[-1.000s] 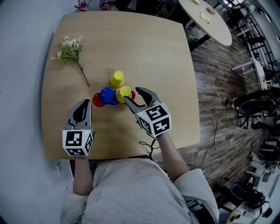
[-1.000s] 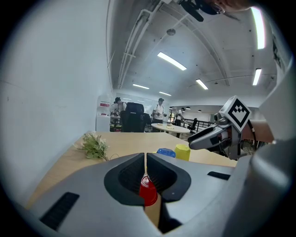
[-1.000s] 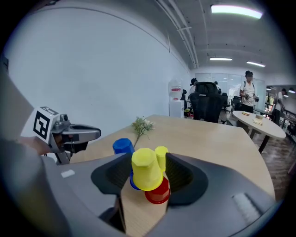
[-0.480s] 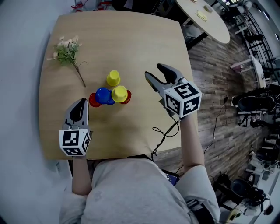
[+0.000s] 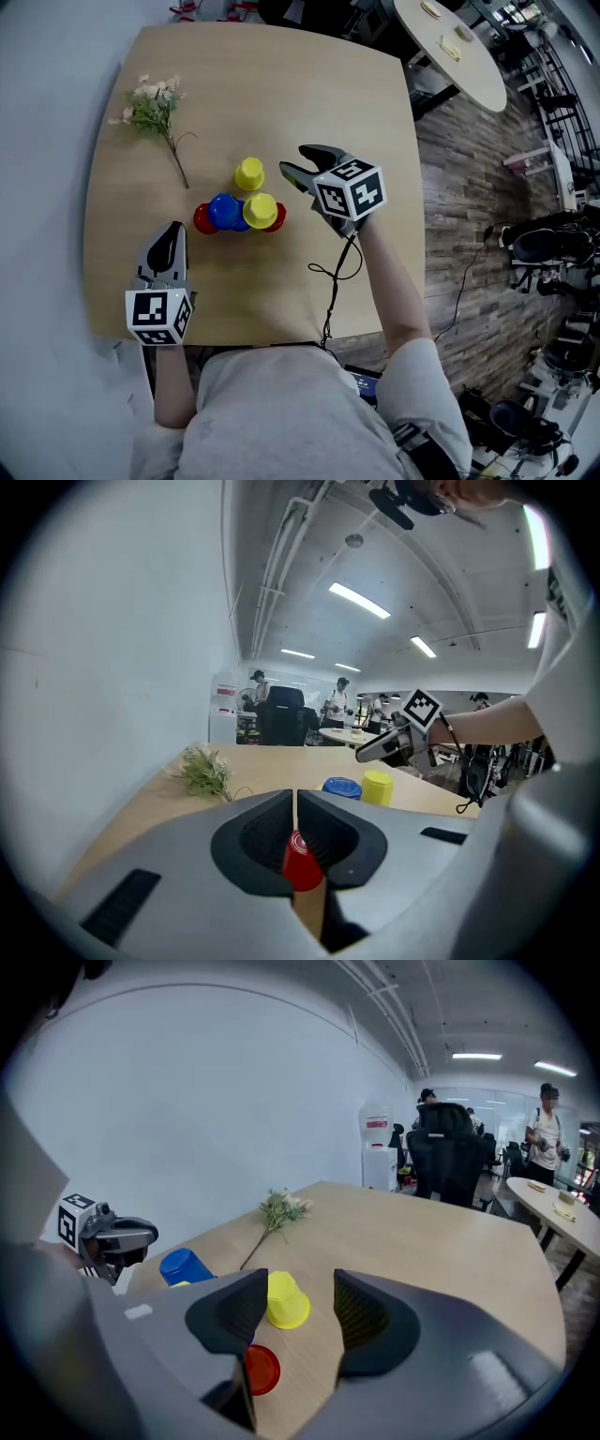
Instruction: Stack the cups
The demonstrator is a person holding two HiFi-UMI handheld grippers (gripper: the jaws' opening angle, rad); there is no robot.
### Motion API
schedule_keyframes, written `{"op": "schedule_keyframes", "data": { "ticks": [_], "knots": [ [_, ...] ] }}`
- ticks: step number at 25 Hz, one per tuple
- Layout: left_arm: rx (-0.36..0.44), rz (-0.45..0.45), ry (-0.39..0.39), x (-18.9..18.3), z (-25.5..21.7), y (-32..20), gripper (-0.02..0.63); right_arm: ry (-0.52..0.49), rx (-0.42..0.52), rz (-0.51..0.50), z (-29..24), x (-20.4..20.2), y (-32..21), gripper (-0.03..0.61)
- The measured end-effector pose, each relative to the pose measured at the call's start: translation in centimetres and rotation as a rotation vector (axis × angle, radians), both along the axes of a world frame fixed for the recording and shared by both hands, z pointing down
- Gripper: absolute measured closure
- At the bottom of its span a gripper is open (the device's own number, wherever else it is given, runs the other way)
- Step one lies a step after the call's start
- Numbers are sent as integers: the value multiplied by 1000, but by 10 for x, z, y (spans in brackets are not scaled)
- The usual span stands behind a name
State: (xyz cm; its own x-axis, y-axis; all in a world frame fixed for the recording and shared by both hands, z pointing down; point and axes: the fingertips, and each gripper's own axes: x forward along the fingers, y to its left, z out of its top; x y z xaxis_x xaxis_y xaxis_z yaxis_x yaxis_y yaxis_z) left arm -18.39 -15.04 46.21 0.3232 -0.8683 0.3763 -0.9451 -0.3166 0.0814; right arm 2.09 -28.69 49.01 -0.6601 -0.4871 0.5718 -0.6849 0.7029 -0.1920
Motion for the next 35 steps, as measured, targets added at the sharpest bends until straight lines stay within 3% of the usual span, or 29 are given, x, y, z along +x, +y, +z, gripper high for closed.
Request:
{"op": "schedule_keyframes", "data": {
  "ticks": [10,18,25,35],
  "knots": [
    [-23,-72,-10,-21,2,4,592,51,-95,-166,55,-54,-4,347],
    [-40,-115,-6,-39,9,3,592,82,-145,-231,78,-70,1,347],
    [-39,-111,-1,-39,10,-1,592,100,-115,-212,76,-66,-4,369],
    [-16,-50,14,-22,3,-9,592,11,-15,-102,14,-34,-1,373]
  ]
}}
